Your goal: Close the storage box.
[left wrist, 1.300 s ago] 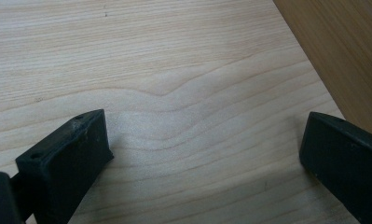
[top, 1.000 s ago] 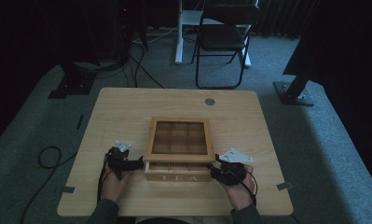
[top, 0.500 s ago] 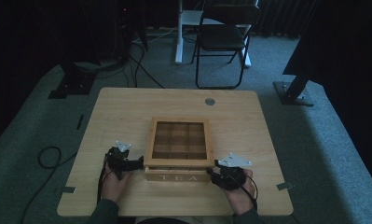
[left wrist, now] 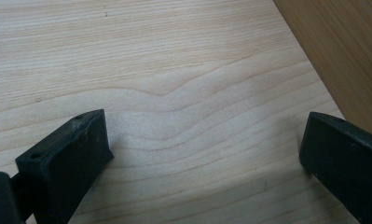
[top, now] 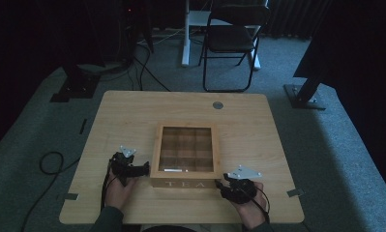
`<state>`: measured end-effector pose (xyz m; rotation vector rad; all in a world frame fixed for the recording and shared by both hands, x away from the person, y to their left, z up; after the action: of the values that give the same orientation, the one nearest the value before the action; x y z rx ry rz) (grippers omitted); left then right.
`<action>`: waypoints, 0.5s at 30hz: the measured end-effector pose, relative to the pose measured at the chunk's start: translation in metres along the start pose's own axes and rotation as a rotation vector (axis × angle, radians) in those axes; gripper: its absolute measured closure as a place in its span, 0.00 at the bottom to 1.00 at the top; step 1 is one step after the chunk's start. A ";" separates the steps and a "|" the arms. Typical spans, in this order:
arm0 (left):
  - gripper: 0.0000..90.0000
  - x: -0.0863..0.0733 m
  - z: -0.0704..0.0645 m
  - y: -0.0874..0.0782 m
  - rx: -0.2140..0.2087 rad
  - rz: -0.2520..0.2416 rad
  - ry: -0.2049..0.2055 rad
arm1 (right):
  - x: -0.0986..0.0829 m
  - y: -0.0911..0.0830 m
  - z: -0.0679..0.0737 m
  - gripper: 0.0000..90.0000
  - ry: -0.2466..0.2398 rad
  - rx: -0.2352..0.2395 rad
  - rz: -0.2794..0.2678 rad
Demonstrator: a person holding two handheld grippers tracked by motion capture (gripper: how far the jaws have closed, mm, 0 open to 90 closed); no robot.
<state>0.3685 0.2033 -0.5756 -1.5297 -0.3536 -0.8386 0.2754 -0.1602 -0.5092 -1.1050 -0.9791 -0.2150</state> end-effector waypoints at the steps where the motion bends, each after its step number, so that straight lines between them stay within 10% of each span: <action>1: 0.02 0.000 0.000 0.000 0.000 0.000 0.000 | 0.002 -0.003 -0.001 0.61 0.002 0.000 -0.011; 7: 0.02 0.000 0.000 0.000 0.000 0.001 0.001 | 0.009 -0.016 -0.007 0.60 0.016 -0.017 -0.081; 15: 0.02 0.000 0.000 0.000 0.000 0.001 0.001 | 0.047 -0.014 -0.050 0.57 0.089 -0.103 -0.191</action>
<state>0.3685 0.2034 -0.5755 -1.5290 -0.3519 -0.8386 0.3226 -0.1939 -0.4692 -1.0857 -1.0025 -0.4704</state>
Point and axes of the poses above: each handheld gripper's, and its own axes: y roughly forward along the jaws, x roughly out of its top, z roughly to its left, the point moved 4 cm from there along y, roughly forward along the jaws, and after that the axes turned 4 degrees about y, right-handed, at the moved point
